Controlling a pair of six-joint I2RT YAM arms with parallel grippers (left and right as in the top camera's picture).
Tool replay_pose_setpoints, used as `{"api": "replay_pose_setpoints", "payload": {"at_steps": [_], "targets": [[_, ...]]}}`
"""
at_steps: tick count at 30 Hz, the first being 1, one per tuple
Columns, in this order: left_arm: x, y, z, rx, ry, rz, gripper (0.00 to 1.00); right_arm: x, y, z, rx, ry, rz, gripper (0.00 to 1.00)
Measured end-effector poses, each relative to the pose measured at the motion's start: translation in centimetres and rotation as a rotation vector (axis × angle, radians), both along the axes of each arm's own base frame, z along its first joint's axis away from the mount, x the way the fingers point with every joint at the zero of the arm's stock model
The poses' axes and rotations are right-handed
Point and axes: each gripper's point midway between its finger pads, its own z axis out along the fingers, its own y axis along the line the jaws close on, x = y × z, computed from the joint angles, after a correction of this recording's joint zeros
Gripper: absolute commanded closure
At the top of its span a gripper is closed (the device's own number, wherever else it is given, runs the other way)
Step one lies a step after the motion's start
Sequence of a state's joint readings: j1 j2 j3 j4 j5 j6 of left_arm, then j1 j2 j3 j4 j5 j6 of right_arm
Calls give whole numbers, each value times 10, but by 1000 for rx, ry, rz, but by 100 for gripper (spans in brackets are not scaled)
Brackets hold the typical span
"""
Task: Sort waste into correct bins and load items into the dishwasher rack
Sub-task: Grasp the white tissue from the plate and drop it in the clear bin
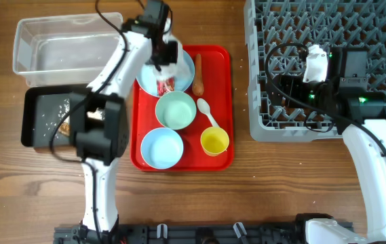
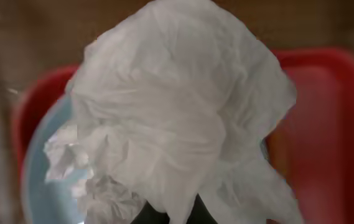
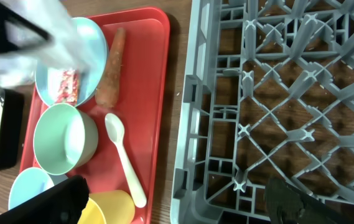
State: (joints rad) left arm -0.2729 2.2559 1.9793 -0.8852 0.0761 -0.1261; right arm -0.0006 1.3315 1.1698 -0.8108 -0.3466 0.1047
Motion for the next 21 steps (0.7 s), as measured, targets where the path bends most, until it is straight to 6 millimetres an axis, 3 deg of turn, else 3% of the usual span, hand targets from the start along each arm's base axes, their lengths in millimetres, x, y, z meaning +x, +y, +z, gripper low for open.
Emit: {"api": "replay_pose_setpoints", "payload": {"at_steps": [2, 5, 6, 8, 14, 15, 16, 17, 18, 19, 20, 21], "targets": [[11, 6, 63, -35, -135, 20, 96, 0, 0, 0, 0, 0, 0, 6], [15, 28, 124, -45, -260, 69, 96, 0, 0, 0, 0, 0, 0, 7], [16, 42, 142, -39, -296, 98, 96, 0, 0, 0, 0, 0, 0, 6], [19, 69, 154, -19, -324, 152, 96, 0, 0, 0, 0, 0, 0, 6], [30, 168, 131, 64, -286, 345, 96, 0, 0, 0, 0, 0, 0, 6], [31, 183, 122, 76, -270, 374, 88, 0, 0, 0, 0, 0, 0, 7], [32, 199, 111, 85, -251, 402, 70, 0, 0, 0, 0, 0, 0, 7], [34, 211, 101, 90, -234, 427, 58, 0, 0, 0, 0, 0, 0, 7], [35, 221, 87, 99, -208, 440, 31, 0, 0, 0, 0, 0, 0, 7], [34, 229, 73, 105, -180, 454, 14, 0, 0, 0, 0, 1, 0, 7], [33, 238, 57, 110, -144, 472, 1, 0, 0, 0, 0, 2, 0, 7], [30, 242, 45, 114, -114, 479, 0, 0, 0, 0, 0, 2, 0, 7]]}}
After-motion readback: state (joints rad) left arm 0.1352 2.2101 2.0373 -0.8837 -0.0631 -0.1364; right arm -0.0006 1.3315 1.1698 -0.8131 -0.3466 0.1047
